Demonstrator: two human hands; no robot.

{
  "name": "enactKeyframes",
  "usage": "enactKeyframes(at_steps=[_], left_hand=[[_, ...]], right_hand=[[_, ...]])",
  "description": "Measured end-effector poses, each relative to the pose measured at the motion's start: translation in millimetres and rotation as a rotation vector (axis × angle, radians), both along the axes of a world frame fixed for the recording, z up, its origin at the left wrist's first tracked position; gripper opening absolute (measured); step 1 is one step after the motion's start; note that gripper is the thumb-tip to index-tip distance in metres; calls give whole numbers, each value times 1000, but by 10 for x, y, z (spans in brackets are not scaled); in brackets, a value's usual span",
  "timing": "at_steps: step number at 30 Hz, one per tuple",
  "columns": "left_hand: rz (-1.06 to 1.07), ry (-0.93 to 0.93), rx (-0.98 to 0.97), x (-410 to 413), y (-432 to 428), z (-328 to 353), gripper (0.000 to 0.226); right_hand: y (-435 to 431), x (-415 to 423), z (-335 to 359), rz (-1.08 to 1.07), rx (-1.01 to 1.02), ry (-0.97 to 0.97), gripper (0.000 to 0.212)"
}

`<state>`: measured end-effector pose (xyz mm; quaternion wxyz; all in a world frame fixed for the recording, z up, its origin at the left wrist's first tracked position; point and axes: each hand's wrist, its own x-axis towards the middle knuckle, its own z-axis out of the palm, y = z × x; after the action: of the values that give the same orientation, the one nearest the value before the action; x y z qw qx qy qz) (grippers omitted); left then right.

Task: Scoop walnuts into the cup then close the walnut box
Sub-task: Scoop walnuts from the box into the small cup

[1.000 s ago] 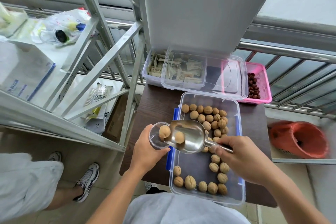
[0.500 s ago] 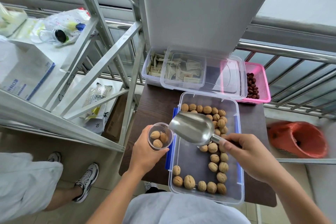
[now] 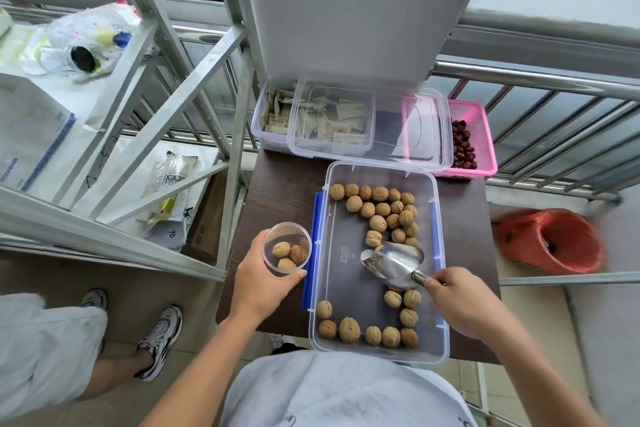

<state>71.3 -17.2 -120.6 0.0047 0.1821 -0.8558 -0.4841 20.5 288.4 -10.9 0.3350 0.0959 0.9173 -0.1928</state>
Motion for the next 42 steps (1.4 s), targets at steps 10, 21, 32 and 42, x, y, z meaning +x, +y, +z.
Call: enactKeyframes(at_steps=[10, 21, 32, 42], left_hand=[[-19, -19, -27, -37, 7, 7, 85], [-30, -37, -35, -72, 21, 9, 84], [-24, -36, -21, -83, 33, 27, 83], [-3, -34, -10, -52, -13, -34, 84]], right_hand=[[39, -28, -45, 77, 127, -88, 34], [-117, -3, -587, -65, 37, 31, 38], [-361, -321, -943, -69, -52, 25, 37], [-548, -481, -1192, -160, -87, -41, 51]])
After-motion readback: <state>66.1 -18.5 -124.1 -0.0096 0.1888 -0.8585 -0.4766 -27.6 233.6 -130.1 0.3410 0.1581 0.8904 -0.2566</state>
